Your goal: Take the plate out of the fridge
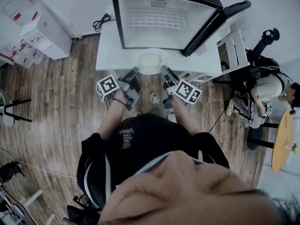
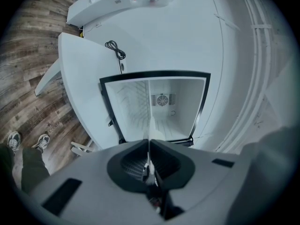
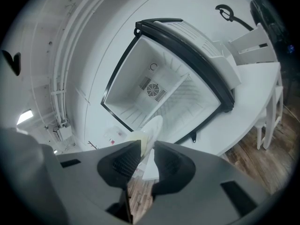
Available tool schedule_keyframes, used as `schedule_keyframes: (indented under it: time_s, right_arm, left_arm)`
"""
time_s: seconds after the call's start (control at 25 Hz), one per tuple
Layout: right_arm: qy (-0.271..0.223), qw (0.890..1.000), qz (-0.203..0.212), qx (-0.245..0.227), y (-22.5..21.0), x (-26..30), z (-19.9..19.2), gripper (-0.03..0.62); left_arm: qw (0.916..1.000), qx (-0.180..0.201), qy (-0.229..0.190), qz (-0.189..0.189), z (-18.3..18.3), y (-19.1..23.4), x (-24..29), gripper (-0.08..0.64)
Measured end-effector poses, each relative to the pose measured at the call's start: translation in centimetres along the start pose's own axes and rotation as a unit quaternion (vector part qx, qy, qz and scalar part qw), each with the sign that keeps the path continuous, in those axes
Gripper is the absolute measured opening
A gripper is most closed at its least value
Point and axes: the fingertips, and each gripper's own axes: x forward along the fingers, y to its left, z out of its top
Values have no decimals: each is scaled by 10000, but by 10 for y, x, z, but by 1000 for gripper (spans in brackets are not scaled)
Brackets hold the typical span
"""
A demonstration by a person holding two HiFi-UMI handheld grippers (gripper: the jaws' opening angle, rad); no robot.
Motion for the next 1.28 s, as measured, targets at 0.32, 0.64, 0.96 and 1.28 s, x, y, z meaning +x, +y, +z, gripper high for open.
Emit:
schedule_keyframes:
  time_s: [0.32, 0.64, 0.96, 1.28]
  right_arm:
    - [53, 9999, 33, -93, 5, -2, -5, 92]
    - [95, 9999, -8, -142, 7, -7, -10, 94]
    - [90, 9998, -37, -177, 7, -9, -11, 94]
    - [82, 9998, -36, -197, 8, -10, -11, 94]
  left_arm:
    - [10000, 2, -49, -9, -1, 1, -8, 28]
    - [10000, -6, -47, -3, -5, 2, -14, 28]
    - [10000, 8, -5, 4, -7, 3, -15, 28]
    - [10000, -6, -2, -8, -8, 3, -16, 28]
